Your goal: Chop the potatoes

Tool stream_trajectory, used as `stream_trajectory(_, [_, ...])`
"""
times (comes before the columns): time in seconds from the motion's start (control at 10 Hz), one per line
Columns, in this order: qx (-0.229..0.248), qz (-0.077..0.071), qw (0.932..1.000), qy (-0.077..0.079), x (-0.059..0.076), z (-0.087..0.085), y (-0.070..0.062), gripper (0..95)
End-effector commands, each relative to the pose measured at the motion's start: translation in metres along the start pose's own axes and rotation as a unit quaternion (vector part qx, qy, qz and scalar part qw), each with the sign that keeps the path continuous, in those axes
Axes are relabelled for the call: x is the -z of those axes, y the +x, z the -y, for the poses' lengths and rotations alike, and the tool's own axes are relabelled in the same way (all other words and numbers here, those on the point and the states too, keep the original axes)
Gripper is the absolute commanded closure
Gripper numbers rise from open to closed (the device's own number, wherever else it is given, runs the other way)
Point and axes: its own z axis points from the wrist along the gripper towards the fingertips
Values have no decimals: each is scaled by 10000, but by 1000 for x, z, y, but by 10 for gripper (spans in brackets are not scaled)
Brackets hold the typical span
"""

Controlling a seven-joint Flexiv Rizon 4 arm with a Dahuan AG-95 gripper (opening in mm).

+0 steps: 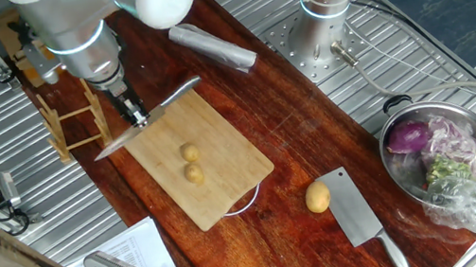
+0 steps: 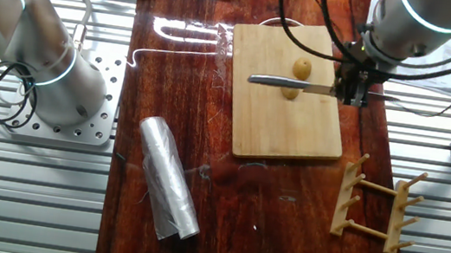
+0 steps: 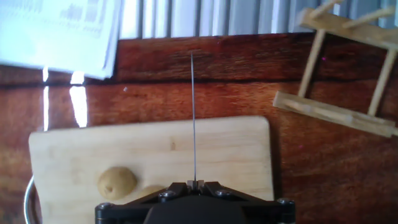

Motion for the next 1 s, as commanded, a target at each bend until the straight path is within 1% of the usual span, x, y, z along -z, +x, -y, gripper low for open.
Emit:
stream_trajectory(0.1, [311, -6, 9995, -4, 0, 1, 2, 950])
stream_trajectory(0.2, [292, 18, 9996, -1, -4, -8, 3, 950])
stream_trajectory(0.4, [55, 49, 10000, 64, -17, -43, 11, 950])
stream_trajectory(0.5, [-5, 45, 9999, 105, -22, -58, 17, 950])
stream_trajectory(0.6, [33, 45, 9999, 129, -25, -60, 21, 950])
stream_trajectory(0.8, [199, 116, 9997, 127, -25, -60, 21, 950])
stream_trajectory(0.9, [357, 94, 9992, 139, -25, -60, 21, 950])
stream_trajectory(1.0, [478, 111, 9987, 145, -25, -60, 21, 950])
